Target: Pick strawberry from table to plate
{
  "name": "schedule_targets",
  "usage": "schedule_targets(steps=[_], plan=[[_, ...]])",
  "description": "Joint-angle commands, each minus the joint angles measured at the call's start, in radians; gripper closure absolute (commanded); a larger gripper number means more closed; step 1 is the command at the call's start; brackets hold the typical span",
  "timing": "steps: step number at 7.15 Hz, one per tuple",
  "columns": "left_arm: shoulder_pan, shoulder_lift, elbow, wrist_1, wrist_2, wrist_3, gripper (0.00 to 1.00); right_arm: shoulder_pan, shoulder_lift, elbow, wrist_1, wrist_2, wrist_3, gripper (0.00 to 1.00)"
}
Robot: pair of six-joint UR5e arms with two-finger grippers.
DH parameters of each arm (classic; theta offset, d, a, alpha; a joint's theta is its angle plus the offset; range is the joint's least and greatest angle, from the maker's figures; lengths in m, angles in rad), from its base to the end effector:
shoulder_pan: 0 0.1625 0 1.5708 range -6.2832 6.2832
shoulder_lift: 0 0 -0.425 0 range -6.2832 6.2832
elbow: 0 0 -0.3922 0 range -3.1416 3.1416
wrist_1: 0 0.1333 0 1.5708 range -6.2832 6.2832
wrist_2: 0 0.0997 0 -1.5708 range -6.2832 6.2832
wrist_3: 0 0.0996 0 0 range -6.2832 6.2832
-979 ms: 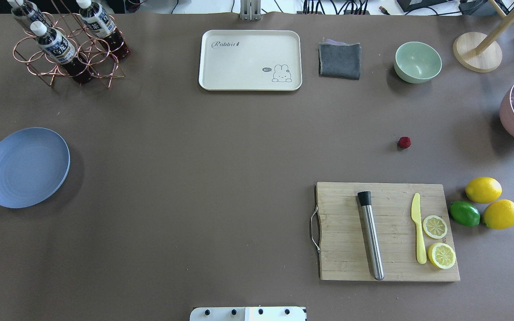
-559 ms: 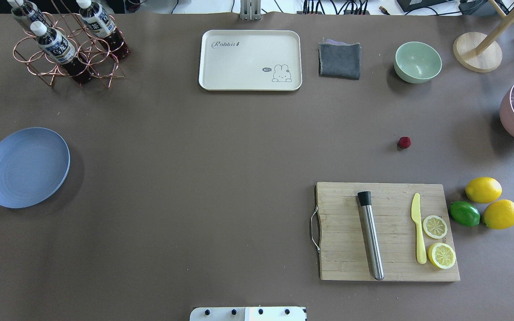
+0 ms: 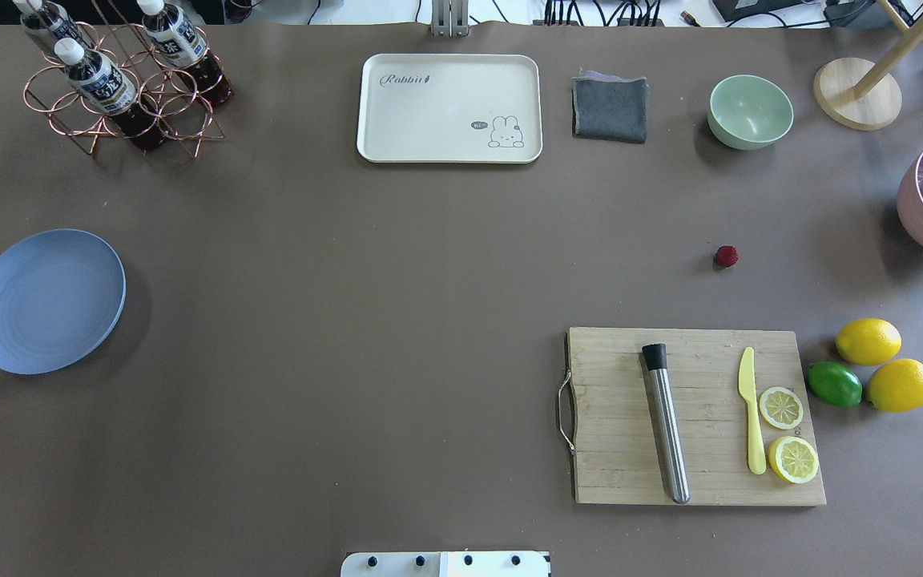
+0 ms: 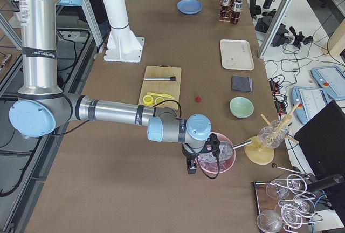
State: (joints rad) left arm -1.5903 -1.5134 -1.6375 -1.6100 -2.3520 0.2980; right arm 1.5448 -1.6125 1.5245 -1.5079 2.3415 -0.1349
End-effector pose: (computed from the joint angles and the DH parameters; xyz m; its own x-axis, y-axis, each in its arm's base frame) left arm -0.0723 -0.4695 0.6490 0.6850 0.3126 -0.6581 -0.1900 0.9487 0.2528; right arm 0.0517 -0.4723 0.6955 0.7076 -0.1356 0.6935 0.1223 0.9901 0.0688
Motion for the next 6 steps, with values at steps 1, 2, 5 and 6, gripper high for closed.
schedule_targets(steps=[1, 2, 5, 6], plan=[[0.001, -0.004, -0.002, -0.004, -0.007, -0.005, 0.01, -0.003, -0.001, -0.001, 0.000, -0.001, 0.000, 0.00], [0.000, 0.004, -0.002, -0.004, -0.010, -0.005, 0.01, -0.003, 0.000, -0.001, 0.000, -0.001, 0.000, 0.00], [0.000, -0.048, 0.007, -0.008, -0.018, -0.025, 0.01, -0.003, -0.001, 0.000, 0.000, -0.002, 0.001, 0.00], [-0.002, -0.050, 0.031, -0.040, -0.026, -0.058, 0.01, -0.003, -0.001, 0.000, 0.000, -0.001, 0.001, 0.00]])
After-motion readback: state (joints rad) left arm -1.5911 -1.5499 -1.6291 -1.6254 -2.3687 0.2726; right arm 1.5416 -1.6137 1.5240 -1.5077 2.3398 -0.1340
